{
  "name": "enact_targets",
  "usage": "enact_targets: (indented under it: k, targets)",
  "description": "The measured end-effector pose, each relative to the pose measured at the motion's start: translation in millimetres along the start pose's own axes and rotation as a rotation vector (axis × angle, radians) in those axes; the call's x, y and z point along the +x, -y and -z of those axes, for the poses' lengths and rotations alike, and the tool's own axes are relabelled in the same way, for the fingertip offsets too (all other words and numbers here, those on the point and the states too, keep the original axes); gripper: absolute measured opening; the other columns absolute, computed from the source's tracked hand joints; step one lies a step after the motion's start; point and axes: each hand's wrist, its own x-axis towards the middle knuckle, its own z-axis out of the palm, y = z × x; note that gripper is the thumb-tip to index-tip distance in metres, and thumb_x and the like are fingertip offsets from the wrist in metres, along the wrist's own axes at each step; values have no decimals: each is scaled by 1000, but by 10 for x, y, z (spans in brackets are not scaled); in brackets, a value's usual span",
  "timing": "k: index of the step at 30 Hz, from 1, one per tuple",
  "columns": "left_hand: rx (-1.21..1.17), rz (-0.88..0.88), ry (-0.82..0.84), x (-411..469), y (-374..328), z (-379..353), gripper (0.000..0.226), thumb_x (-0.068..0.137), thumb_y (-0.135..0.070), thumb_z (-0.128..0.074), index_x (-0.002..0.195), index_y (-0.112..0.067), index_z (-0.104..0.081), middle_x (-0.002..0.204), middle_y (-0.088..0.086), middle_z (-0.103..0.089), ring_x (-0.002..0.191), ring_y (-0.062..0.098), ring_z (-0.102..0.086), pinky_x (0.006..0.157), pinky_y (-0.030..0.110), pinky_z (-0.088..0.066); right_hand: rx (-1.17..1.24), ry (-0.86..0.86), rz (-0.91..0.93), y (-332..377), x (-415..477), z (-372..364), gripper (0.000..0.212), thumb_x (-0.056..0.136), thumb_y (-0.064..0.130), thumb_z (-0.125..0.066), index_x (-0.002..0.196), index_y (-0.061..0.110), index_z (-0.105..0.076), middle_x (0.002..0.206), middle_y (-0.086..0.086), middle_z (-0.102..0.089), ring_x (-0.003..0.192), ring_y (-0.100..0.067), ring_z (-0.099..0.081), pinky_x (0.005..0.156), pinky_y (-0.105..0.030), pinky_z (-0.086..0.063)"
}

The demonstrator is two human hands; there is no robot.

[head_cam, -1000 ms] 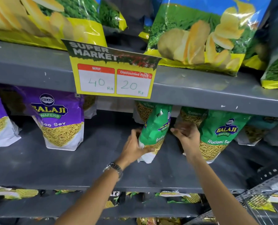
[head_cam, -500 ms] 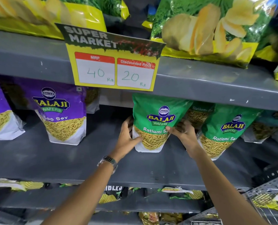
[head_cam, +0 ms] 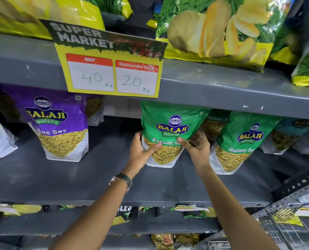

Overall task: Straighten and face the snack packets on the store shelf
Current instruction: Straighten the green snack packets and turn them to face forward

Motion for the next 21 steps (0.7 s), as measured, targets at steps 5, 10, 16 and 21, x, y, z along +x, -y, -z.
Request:
enact_targets:
  k: [5,10,16,21]
  targets:
    - [-2,-8,-28,-14,19,-8,77,53,-45,-84,117,-23,-46,121,1,-64,108,13,-62,94,41,-52,50,44,-3,-18,31,35,51,70,0,-76,115,5,-52,101,-2,-67,81,2,-67,69,-13,-52]
    - [-44,-15,-29,-23,31,-15,81,49,-49,-83,116,-24,-47,118,-1,-65,106,12,-64,93,45,-53,33,97,1,-28,39,62,50,72,1,-75,115,10,-51,105,-3,-67,87,-1,-67,72,-14,-52]
    - [-119,-67,-136,-195,63,-100,90,59,-52,-79,131,-25,-33,137,1,-45,126,9,-48,106,35,-43,47,59,29,-1,-103,98,47,75,5,-73,114,16,-49,108,5,-63,97,-2,-64,80,-17,-52]
    - [-60,-475,-365,-784,-36,-567,55,81,-42,-63,124,-16,-42,123,-8,-42,116,12,-49,99,27,-42,-33,-665,285,-20,-260,594,27,82,13,-60,106,22,-51,106,-3,-55,91,-10,-55,79,-23,-45]
